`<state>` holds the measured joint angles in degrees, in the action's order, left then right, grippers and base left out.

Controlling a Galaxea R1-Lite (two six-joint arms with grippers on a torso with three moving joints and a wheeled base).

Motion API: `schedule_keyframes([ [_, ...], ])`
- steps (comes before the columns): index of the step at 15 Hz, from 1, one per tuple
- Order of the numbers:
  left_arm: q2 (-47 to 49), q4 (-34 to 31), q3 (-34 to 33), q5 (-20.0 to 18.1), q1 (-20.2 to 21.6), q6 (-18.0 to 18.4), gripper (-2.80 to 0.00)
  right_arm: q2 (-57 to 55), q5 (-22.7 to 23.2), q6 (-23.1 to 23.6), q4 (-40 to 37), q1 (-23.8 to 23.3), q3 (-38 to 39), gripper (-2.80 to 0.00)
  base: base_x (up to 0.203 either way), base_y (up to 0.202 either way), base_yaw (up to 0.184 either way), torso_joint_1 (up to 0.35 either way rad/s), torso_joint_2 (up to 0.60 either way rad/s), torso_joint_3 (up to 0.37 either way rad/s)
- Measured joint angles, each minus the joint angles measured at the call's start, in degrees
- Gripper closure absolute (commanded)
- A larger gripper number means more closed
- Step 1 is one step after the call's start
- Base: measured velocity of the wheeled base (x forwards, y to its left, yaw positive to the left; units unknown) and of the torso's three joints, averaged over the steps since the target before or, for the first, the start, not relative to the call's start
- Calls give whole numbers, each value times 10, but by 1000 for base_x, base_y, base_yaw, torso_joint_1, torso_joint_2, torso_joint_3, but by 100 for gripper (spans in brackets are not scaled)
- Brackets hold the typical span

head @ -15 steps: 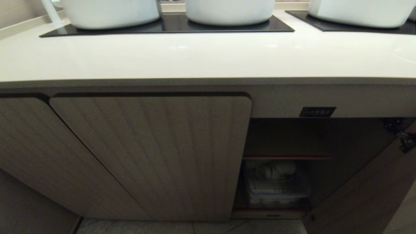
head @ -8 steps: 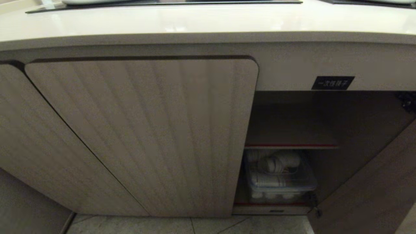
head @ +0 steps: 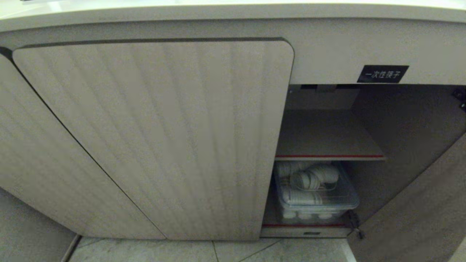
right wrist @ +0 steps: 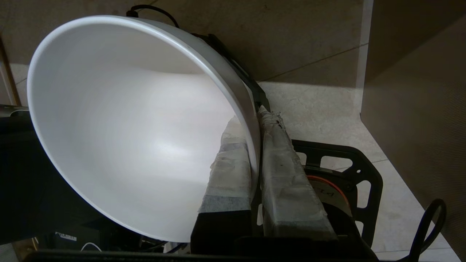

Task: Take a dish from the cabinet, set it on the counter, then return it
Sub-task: Put it back into the cabinet

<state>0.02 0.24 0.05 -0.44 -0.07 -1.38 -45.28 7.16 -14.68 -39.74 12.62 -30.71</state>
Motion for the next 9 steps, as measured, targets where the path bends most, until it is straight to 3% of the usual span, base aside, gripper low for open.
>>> schedule_keyframes([
  [9,0,0,0,0,0,0,0,0,1,0,0,-3,5,0,0,0,0,0,0,0],
])
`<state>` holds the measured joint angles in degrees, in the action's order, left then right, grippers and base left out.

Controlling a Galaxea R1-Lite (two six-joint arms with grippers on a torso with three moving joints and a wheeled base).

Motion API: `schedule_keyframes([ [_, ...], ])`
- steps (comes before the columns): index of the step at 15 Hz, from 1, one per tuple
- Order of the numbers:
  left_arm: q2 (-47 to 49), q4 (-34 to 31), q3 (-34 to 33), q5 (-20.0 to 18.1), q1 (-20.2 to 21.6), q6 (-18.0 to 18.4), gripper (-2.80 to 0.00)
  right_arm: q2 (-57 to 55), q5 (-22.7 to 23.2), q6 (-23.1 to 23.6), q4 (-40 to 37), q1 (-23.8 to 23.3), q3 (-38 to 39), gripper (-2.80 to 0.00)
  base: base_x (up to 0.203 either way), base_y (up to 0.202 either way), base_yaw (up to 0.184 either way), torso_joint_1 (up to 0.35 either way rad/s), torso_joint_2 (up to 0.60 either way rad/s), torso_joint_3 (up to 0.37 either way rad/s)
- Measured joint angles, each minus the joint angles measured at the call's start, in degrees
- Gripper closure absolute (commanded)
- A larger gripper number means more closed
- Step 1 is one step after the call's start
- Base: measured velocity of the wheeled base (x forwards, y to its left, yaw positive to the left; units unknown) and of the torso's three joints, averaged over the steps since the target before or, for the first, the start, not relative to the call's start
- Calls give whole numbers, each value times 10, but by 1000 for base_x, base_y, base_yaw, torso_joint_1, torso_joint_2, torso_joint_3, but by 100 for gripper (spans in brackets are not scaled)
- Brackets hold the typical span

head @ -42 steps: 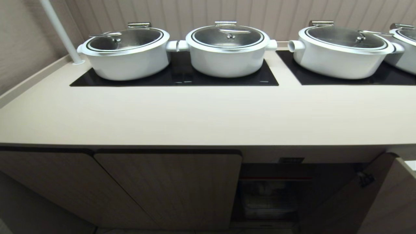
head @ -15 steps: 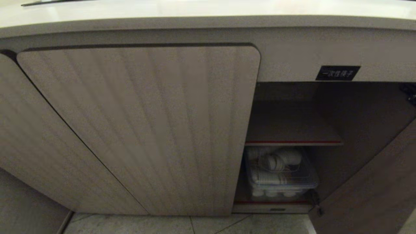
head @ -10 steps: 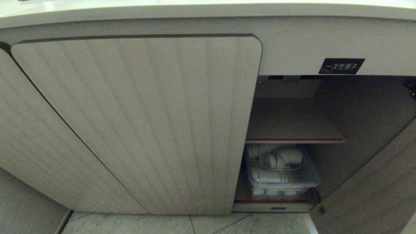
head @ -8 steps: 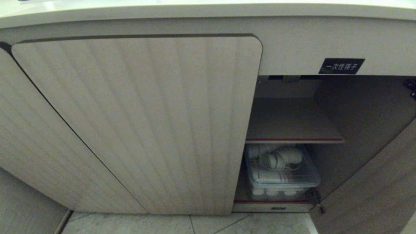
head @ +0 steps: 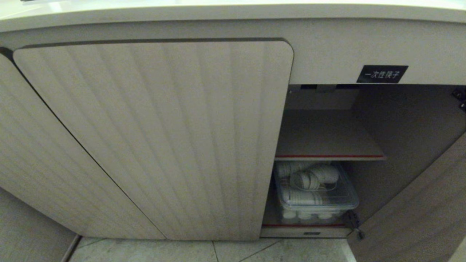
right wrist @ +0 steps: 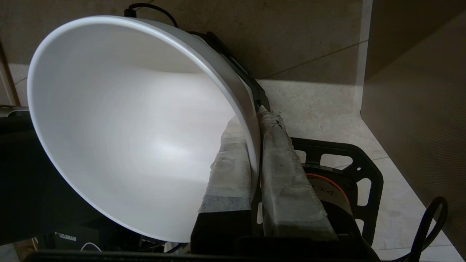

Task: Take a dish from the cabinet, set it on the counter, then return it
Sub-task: Put it back into the cabinet

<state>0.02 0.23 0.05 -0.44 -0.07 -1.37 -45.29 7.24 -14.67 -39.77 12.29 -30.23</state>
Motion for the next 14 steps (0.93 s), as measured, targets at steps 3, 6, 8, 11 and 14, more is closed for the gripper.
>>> schedule_keyframes([
  [3,0,0,0,0,0,0,0,0,0,0,0,0,1,0,0,0,0,0,0,0],
  [6,0,0,0,0,0,0,0,-1,-1,2,1,0,2,0,0,0,0,0,0,0],
  [8,0,0,0,0,0,0,0,-1,-2,3,2,0,2,0,0,0,0,0,0,0],
  [11,0,0,0,0,0,0,0,-1,-3,3,1,0,2,0,0,0,0,0,0,0],
  [14,0,0,0,0,0,0,0,-1,-3,3,2,0,2,0,0,0,0,0,0,0],
])
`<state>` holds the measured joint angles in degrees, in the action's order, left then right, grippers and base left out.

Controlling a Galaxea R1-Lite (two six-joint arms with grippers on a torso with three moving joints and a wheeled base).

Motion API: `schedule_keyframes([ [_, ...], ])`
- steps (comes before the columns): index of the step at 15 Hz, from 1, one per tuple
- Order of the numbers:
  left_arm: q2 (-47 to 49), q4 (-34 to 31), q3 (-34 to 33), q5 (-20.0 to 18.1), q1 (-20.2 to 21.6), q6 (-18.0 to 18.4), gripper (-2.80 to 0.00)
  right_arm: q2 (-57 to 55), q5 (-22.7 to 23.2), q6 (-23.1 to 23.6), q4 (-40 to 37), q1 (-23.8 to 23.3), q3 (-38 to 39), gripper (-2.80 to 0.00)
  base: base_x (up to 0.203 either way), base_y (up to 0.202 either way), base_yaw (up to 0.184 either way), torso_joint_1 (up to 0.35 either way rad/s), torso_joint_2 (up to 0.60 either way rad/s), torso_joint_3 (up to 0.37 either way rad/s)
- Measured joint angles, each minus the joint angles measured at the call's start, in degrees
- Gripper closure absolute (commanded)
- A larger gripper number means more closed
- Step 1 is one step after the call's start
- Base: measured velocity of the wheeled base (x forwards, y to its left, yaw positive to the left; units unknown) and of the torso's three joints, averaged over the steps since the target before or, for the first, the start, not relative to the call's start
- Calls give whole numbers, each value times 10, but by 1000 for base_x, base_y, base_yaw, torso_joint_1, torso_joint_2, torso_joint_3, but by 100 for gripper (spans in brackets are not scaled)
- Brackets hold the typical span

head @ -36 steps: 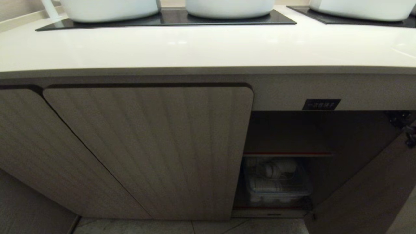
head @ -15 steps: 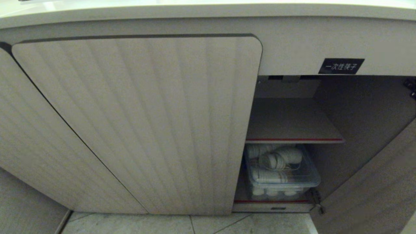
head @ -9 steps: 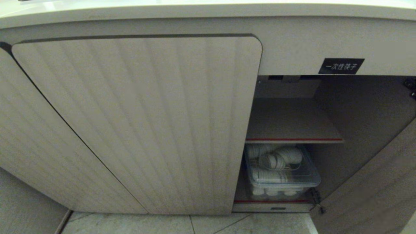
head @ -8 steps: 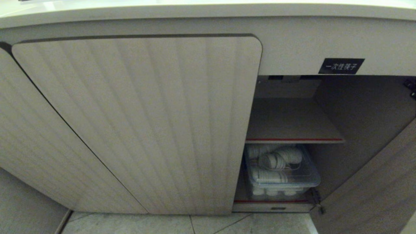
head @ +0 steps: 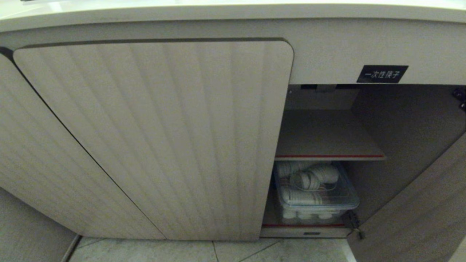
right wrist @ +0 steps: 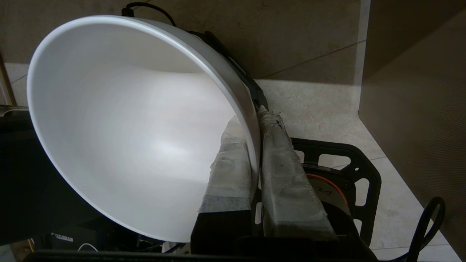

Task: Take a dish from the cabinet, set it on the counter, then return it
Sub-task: Put it back into the cabinet

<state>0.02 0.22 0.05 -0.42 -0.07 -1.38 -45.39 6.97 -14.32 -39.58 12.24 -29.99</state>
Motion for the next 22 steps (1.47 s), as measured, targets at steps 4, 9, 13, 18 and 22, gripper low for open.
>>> schedule_keyframes([
  [4,0,0,0,0,0,0,0,0,1,0,3,-3,-2,0,0,0,0,0,0,0],
  [9,0,0,0,0,0,0,0,-5,0,-2,20,-2,-13,0,0,0,0,0,0,0],
  [13,0,0,0,0,0,0,0,-43,2,-3,46,-2,-30,0,0,0,0,0,0,0],
  [18,0,0,0,0,0,0,0,-136,2,-9,89,-1,-79,0,0,0,0,0,0,0],
  [22,0,0,0,0,0,0,0,-200,3,-26,109,-1,-103,0,0,0,0,0,0,0],
])
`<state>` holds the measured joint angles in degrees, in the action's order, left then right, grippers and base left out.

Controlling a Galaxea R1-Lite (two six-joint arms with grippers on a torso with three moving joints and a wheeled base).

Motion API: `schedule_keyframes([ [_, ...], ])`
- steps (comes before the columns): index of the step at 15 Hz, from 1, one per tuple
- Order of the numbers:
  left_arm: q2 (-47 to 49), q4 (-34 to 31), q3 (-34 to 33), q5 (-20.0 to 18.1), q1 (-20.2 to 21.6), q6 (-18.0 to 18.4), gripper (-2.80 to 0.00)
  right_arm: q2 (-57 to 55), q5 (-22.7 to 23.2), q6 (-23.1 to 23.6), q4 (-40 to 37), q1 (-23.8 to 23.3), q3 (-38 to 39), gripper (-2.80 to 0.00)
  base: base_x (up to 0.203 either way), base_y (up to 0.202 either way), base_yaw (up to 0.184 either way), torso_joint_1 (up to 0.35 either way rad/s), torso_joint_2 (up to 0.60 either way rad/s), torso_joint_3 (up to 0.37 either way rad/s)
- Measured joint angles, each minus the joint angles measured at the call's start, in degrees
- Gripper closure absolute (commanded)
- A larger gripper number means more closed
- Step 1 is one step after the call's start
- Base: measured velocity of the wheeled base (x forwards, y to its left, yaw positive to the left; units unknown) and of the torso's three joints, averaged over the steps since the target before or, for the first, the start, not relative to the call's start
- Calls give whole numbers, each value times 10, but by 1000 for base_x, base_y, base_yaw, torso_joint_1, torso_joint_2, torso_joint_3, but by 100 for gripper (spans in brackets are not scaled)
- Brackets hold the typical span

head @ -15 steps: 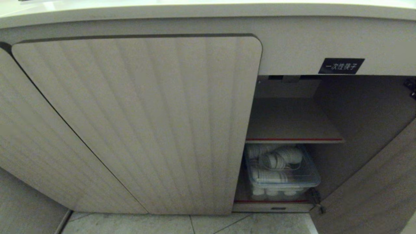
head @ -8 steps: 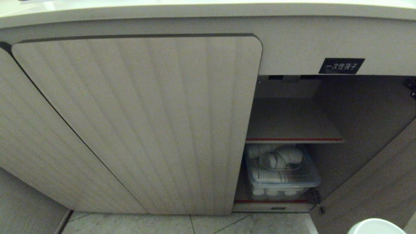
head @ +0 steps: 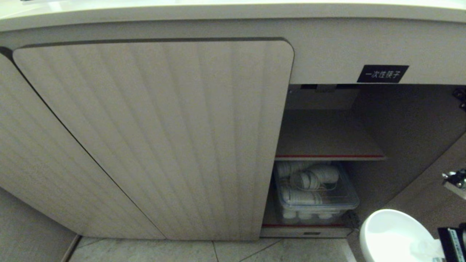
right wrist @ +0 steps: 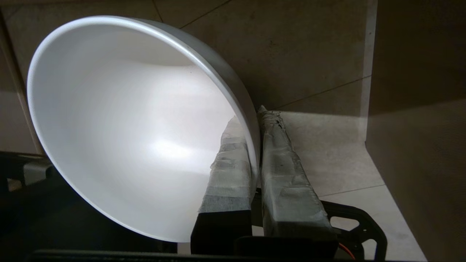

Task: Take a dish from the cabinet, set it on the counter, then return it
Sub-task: Put it back into the cabinet

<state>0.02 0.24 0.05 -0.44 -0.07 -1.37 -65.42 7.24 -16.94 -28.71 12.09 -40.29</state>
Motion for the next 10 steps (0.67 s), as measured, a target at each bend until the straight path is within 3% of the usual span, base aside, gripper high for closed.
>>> schedule_keyframes([
  [10,0,0,0,0,0,0,0,-133,-15,-120,44,1,-82,0,0,0,0,0,0,0],
])
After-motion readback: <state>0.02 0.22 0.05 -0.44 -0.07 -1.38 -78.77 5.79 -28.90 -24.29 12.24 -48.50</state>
